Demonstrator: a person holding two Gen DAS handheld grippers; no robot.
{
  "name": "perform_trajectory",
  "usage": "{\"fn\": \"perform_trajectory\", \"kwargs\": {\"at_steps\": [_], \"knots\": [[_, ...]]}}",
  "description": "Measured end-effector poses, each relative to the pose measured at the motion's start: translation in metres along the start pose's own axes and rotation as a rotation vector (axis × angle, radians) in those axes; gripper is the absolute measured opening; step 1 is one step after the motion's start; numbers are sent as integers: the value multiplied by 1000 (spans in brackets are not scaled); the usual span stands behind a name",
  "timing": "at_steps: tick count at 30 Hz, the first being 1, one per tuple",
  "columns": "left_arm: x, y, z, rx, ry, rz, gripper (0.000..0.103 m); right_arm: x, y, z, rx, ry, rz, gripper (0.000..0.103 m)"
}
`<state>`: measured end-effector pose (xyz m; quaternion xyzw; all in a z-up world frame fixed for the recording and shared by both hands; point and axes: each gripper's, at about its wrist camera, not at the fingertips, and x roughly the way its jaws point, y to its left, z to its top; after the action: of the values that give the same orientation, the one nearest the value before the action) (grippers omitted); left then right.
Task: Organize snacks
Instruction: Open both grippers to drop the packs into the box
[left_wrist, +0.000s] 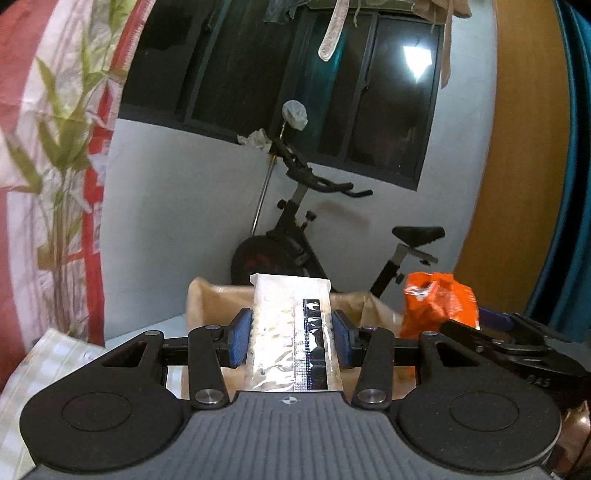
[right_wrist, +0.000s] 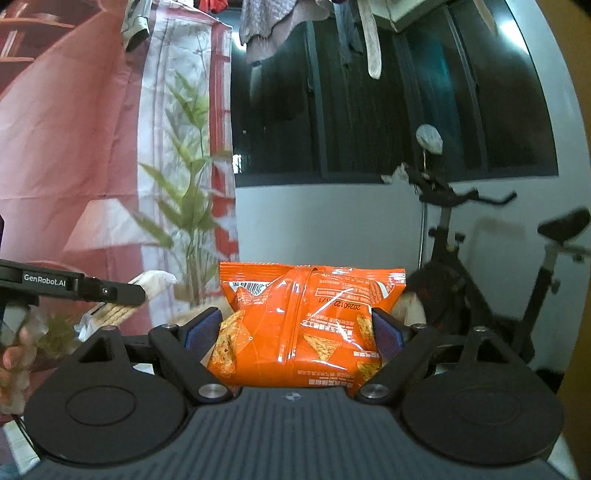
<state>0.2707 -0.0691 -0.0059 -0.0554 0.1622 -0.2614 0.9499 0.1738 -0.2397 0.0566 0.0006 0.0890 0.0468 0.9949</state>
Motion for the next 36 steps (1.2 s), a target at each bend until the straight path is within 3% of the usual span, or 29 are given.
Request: {"fn": "perform_trajectory", "kwargs": {"at_steps": [6,13,15,17,21,30,36], "knots": [[57,1,16,15,29,42,48,63,-22,14,9,-7,0,87],[94,13,9,28,120,57,50,111,-33,-1,-7,87,-24,87],[96,16,6,40,129,62,56,117,-37,-7,16,120,-17,88],[94,18,5,49,129,74,64,121,-41,-11,44,150,-31,90],[85,26,6,20,136,74,65,115,-46,-12,64,146,-49,95],[31,38,7,32,141,74,65,73,-34,-5,59,115,-23,96],[-8,48,-18,35,174,67,65,38,-12,-19,54,87,5,95]]}}
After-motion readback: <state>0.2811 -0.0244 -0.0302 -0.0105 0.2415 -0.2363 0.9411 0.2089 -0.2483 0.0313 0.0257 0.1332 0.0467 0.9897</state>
